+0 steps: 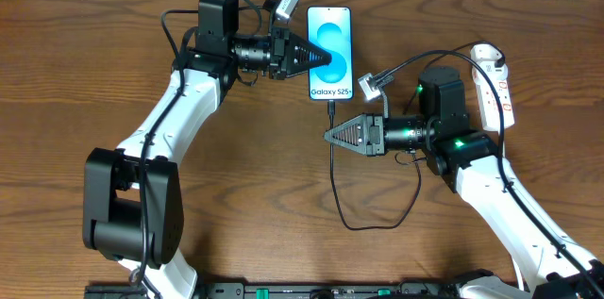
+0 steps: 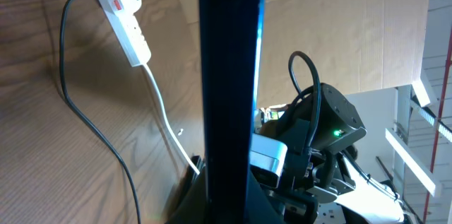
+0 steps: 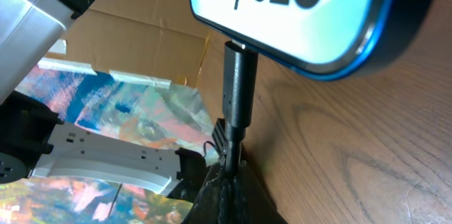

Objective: Plug charger to phone and switch on socket

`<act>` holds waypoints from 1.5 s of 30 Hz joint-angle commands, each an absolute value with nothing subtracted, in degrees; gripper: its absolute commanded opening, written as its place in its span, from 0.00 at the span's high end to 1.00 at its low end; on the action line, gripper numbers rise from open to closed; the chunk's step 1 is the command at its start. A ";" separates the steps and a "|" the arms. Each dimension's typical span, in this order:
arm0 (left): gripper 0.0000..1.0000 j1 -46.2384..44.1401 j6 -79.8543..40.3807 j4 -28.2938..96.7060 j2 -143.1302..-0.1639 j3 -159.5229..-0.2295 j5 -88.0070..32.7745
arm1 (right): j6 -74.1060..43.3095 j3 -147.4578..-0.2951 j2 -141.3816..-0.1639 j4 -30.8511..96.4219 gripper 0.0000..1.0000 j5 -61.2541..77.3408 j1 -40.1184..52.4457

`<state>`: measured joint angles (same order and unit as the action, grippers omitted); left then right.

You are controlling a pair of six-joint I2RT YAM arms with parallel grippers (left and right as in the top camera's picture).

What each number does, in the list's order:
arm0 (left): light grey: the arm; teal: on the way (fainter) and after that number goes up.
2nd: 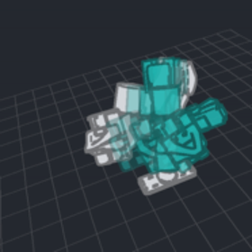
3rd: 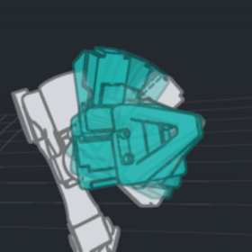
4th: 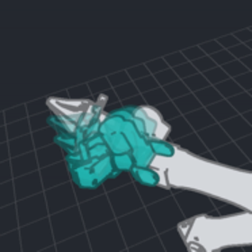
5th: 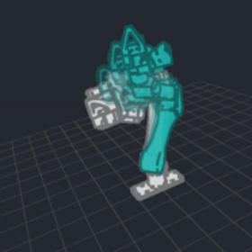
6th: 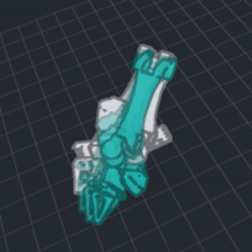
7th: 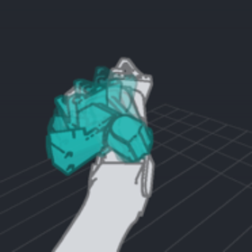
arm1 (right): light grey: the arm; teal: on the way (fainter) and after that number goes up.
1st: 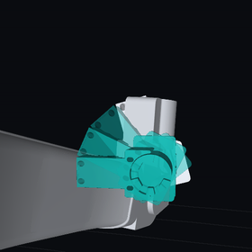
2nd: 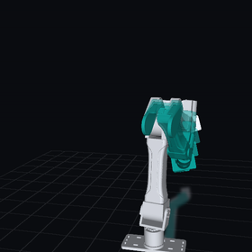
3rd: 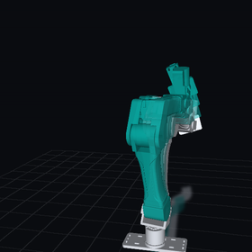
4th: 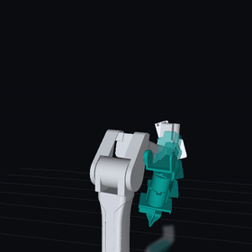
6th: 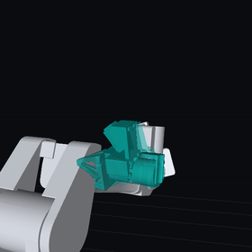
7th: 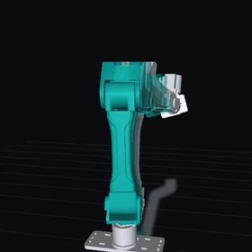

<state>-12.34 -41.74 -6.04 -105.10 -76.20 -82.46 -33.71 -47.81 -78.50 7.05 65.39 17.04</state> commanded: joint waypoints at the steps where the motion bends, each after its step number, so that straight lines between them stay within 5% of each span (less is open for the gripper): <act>1: 0.93 -12.62 -40.93 -6.26 -103.94 -76.93 -86.78 | -32.05 -47.90 -78.72 6.28 0.99 63.29 16.40; 19: 0.93 -12.62 -40.51 -6.28 -103.94 -76.93 -81.87 | -28.12 -47.90 -78.56 11.51 0.87 64.77 13.56; 28: 0.93 -12.62 -40.53 -4.12 -103.94 -76.93 -75.20 | -27.99 -47.90 -71.88 11.35 0.44 65.01 10.87; 31: 0.93 -12.62 -40.51 -0.56 -103.94 -76.93 -72.42 | -27.92 -47.90 -67.64 11.66 0.36 59.20 10.83; 37: 0.93 -12.69 -40.51 1.50 -103.94 -76.93 -71.29 | -27.33 -47.90 -60.53 20.73 0.38 32.69 15.57; 45: 0.93 -14.44 -40.49 1.52 -103.94 -76.93 -71.29 | -30.68 -47.90 -61.10 23.62 0.43 13.72 29.91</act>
<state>-13.30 -41.50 1.80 -105.10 -76.20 -70.32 -28.47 -47.83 -60.88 23.51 26.70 26.46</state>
